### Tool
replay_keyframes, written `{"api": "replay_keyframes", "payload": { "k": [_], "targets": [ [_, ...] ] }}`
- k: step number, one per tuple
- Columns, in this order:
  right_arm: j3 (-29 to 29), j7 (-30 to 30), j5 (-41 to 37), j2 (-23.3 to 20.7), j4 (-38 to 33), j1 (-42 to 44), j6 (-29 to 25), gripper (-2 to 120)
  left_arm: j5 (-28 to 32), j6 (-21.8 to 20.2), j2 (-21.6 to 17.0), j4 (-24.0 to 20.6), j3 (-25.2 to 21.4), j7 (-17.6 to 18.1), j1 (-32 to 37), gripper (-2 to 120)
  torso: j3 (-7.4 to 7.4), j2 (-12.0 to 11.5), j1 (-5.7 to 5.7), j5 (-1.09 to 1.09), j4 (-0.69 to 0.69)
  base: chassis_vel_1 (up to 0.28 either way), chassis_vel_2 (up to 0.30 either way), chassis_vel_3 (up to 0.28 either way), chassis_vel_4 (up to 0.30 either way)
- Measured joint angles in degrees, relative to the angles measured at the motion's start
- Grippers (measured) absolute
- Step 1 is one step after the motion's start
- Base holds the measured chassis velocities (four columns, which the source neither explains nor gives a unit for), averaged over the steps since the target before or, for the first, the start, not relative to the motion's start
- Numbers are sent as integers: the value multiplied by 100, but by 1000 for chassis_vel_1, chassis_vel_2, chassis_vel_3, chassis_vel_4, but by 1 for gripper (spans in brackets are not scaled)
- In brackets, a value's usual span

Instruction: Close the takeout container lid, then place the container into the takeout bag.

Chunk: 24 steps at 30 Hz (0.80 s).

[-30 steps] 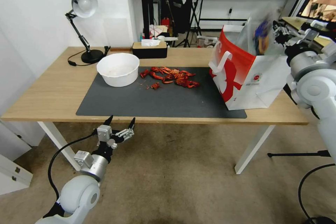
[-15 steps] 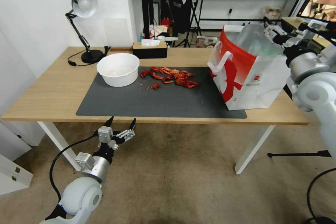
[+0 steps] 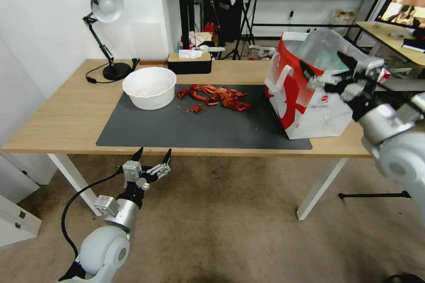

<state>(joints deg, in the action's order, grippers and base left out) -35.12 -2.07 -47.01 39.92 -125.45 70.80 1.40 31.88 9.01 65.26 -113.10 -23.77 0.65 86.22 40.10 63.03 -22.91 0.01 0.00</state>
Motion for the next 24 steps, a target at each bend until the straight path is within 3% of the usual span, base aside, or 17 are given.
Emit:
{"api": "replay_keyframes", "payload": {
  "k": [4, 7, 8, 10, 11, 15, 24],
  "targets": [
    [-151, -306, 577, 409, -279, 736, -365, 114, -82, 242, 48, 36, -11, 12, 50, 100, 0, 0, 0, -1, 1, 0, 0, 0, 0],
    [-326, -503, 1193, 996, -357, 1525, -755, 110, -169, 391, 74, 105, -31, 42, 102, 100, -1, 0, 0, -1, 0, 0, 0, 0, 0],
    [-326, -503, 1193, 996, -357, 1525, -755, 110, -169, 391, 74, 105, -31, 42, 102, 100, -1, 0, 0, -1, 0, 0, 0, 0, 0],
    [-360, -576, 1575, 1465, -340, 2066, -1007, 105, -218, 472, 91, 150, -34, 43, 156, 100, -1, 0, 0, -2, -2, 0, 0, 0, 0],
    [-360, -576, 1575, 1465, -340, 2066, -1007, 105, -218, 472, 91, 150, -34, 43, 156, 100, -1, 0, 0, -2, -2, 0, 0, 0, 0],
    [-239, -548, 2052, 2170, -105, 2752, -1449, 100, -311, 622, 139, 257, -2, 17, 232, 100, -1, 0, 1, -2, -1, 0, 0, 0, 0],
    [131, -500, 2509, 2761, 420, 3049, -1887, 100, -430, 821, 150, 449, 9, -73, 269, 100, 0, 0, 0, -1, 0, 0, 0, 0, 0]
  ]
}}
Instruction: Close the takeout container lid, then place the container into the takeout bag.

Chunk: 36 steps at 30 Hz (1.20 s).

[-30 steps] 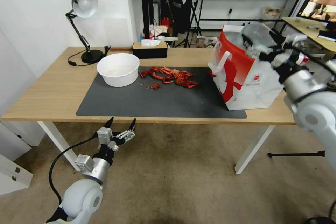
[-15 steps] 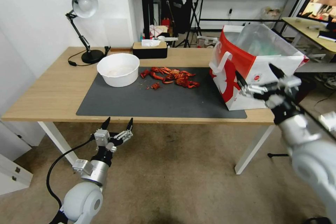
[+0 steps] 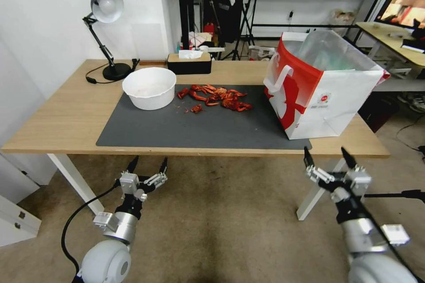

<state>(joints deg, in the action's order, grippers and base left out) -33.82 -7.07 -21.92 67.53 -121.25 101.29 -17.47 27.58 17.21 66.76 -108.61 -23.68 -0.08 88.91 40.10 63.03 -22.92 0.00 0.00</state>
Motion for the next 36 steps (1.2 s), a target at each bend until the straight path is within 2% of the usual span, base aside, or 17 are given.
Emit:
{"api": "replay_keyframes", "payload": {
  "k": [36],
  "targets": [
    [86, 36, -15, 48, 127, -41, -16, 100, 3, 53, -20, 88, -18, -76, 11, 100, 0, -1, 0, 0, 0, 0, 0, 0, 0]
  ]
}}
